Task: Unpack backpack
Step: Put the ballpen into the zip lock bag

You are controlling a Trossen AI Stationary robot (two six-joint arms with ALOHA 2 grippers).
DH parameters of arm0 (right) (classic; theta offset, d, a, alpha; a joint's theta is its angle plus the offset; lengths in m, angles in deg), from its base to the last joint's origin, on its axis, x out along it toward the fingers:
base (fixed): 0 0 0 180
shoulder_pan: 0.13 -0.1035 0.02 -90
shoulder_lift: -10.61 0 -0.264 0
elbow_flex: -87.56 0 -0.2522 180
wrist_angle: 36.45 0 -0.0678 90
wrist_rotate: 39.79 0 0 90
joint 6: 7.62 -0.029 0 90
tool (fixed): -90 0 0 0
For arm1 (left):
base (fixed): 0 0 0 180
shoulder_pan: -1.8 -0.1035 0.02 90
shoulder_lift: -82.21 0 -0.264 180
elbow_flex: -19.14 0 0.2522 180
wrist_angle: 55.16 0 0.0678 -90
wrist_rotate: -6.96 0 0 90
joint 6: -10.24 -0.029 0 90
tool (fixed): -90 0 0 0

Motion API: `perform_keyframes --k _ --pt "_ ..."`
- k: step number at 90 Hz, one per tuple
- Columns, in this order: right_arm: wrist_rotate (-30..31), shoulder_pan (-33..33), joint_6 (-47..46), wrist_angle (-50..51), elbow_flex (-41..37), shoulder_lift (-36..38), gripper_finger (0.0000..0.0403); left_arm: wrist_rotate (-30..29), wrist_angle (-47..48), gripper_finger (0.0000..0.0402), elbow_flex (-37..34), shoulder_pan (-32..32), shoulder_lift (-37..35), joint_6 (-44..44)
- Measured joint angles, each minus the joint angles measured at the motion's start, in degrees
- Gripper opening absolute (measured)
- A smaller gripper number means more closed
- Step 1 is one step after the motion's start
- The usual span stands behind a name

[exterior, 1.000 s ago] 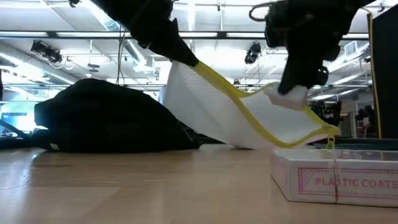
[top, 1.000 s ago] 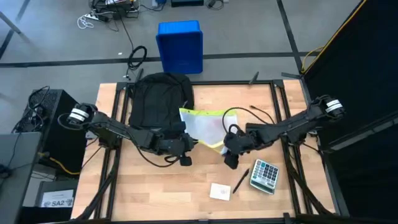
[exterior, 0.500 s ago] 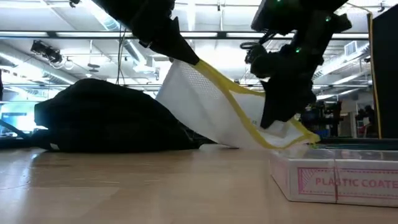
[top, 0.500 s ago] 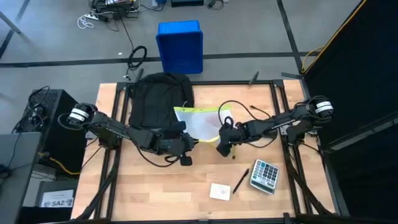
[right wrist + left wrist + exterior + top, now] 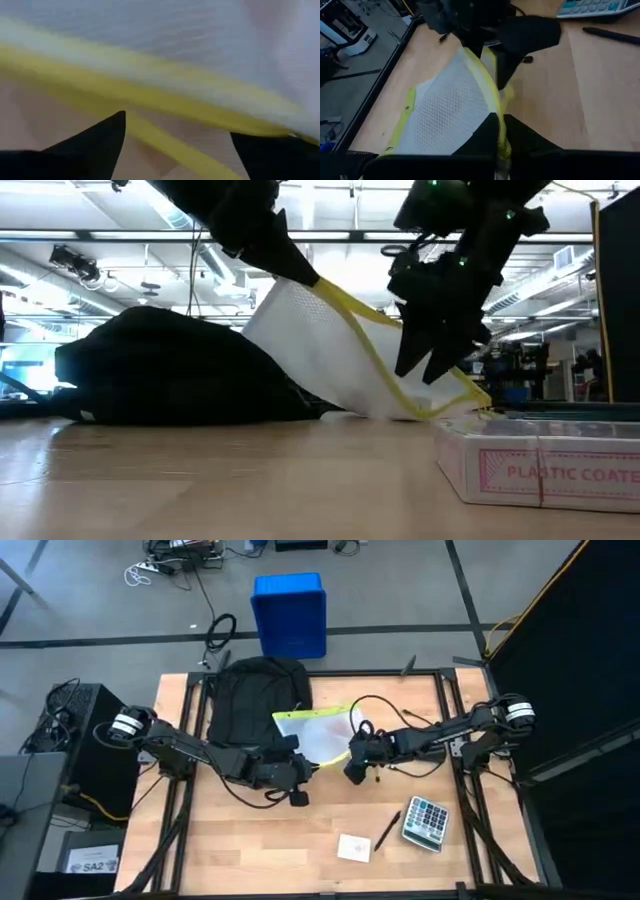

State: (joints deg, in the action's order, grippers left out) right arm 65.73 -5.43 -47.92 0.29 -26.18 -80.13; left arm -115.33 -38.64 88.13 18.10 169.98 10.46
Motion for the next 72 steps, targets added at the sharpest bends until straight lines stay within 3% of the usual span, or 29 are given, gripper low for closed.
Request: perform_keyframes --k 11,26,44,58,72 --pt "-4.39 -2.88 5.99 2.38 1.87 0.33 0.0320 0.00 0.08 0.0000 0.00 0.00 0.00 -0.01" --pt "-8.28 -9.13 10.51 5.92 3.00 0.52 0.0283 0.02 0.26 0.0000 0.00 0.00 0.00 0.01" --pt "-18.62 -18.00 5.89 11.38 3.02 0.52 0.0219 0.02 0.47 0.0000 0.00 0.00 0.00 0.06" --pt "-17.64 -24.97 3.25 11.74 3.02 0.50 0.0187 0.02 0.40 0.0000 0.00 0.00 0.00 0.06" --pt "-14.19 -27.32 1.34 12.90 3.02 -0.08 0.0178 0.02 0.38 0.0000 0.00 0.00 0.00 0.38"
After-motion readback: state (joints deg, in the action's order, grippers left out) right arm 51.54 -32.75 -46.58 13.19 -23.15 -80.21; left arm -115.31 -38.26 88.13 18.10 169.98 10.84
